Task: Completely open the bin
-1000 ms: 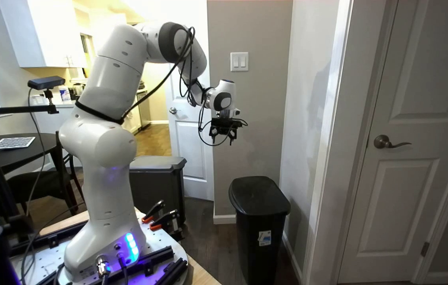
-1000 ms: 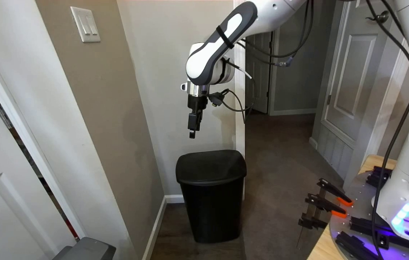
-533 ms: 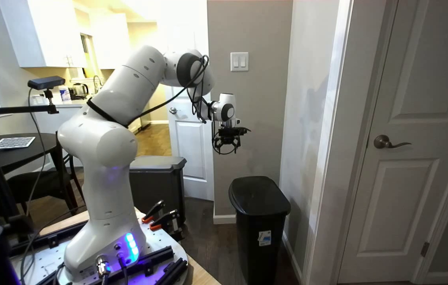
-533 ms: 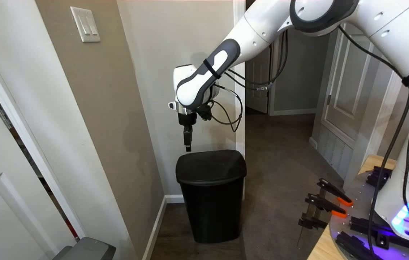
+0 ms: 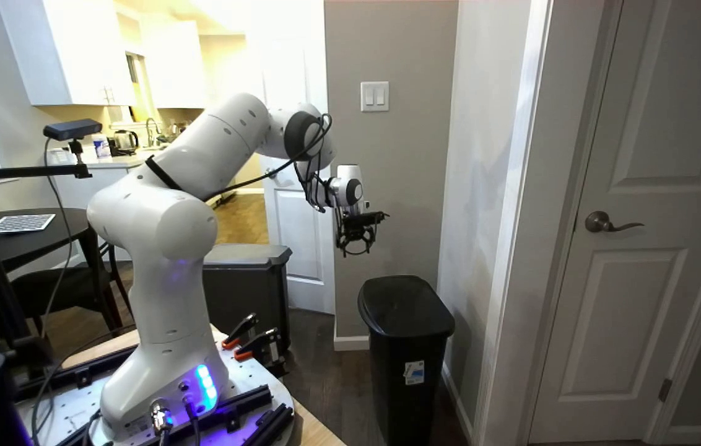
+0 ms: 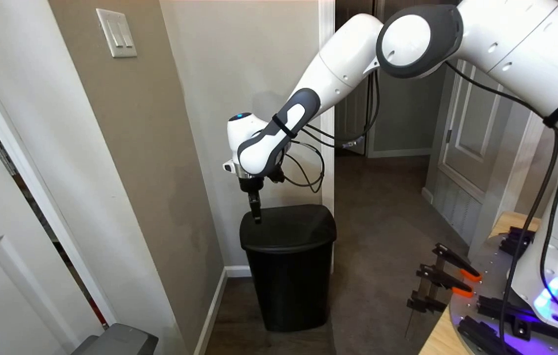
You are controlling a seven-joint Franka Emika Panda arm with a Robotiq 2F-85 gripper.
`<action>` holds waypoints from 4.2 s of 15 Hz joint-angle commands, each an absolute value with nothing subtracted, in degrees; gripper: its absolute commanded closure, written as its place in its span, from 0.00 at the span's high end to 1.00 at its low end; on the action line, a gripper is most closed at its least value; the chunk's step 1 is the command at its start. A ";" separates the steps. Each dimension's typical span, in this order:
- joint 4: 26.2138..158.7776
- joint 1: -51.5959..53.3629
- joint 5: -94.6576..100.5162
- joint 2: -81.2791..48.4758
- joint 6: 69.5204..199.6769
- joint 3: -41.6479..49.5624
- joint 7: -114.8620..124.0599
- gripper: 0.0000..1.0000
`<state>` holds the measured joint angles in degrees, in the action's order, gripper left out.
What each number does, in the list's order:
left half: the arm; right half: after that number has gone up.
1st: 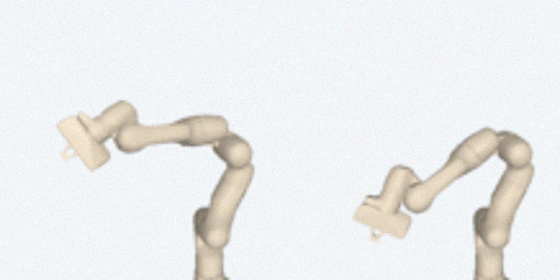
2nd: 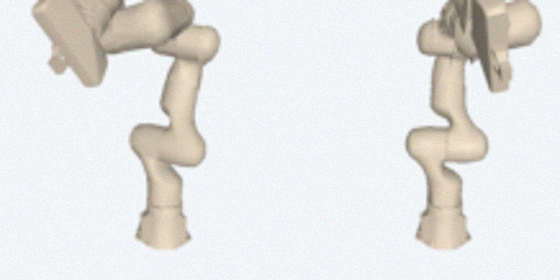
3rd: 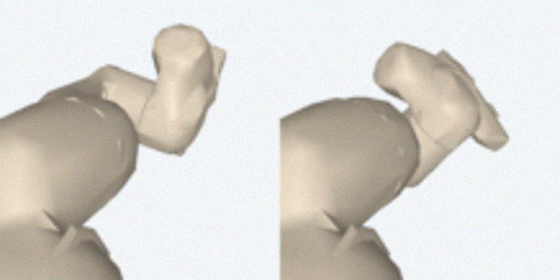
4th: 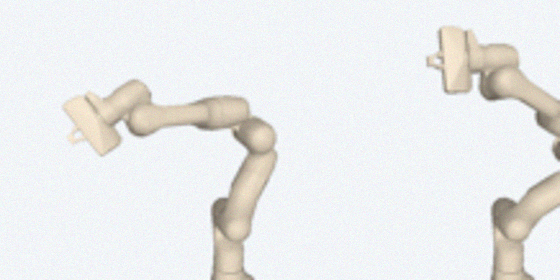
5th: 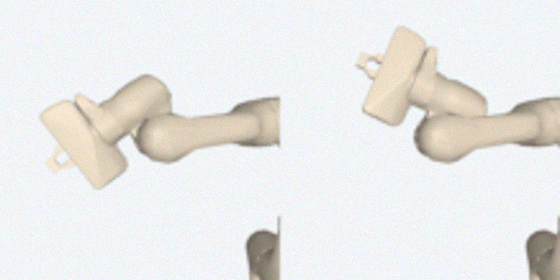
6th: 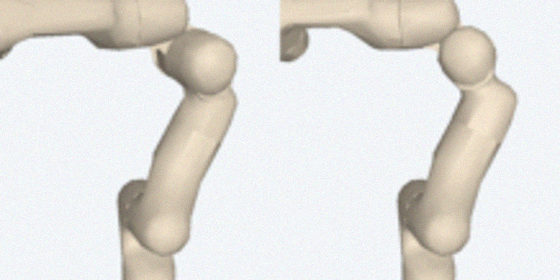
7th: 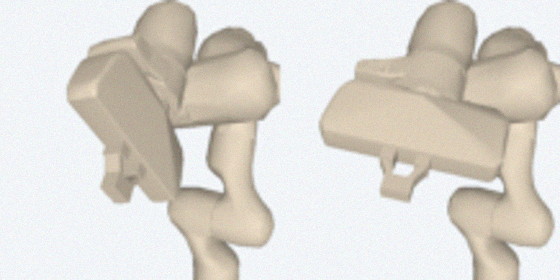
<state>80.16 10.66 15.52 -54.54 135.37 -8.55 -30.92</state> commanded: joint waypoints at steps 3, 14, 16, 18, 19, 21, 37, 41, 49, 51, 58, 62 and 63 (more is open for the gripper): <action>69.10 14.41 25.68 -62.99 135.32 -2.61 -32.56 1.00; 60.63 15.15 28.77 -69.55 135.03 0.40 -31.06 1.00; 60.51 15.16 28.76 -69.56 135.01 0.37 -31.07 1.00; 60.50 15.16 28.75 -69.56 135.01 0.37 -31.07 1.00; 60.50 15.16 28.75 -69.56 135.01 0.37 -31.07 1.00; 60.89 16.85 30.09 -69.79 134.91 1.81 -29.35 1.00; 69.96 30.77 32.07 -71.61 137.80 10.17 -8.08 1.00; 71.78 33.07 32.80 -72.79 139.82 12.27 -4.58 1.00; 70.76 38.35 36.62 -77.34 139.93 20.13 0.75 1.00; 70.75 39.13 36.76 -77.93 139.91 21.43 1.66 1.00; 70.70 41.49 36.15 -80.23 139.59 24.48 3.50 1.00; 70.77 41.91 35.75 -81.60 139.68 24.41 4.04 1.00; 70.82 42.02 35.81 -81.80 139.56 24.63 4.19 1.00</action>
<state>70.04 40.79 34.93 -81.13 139.20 23.18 1.76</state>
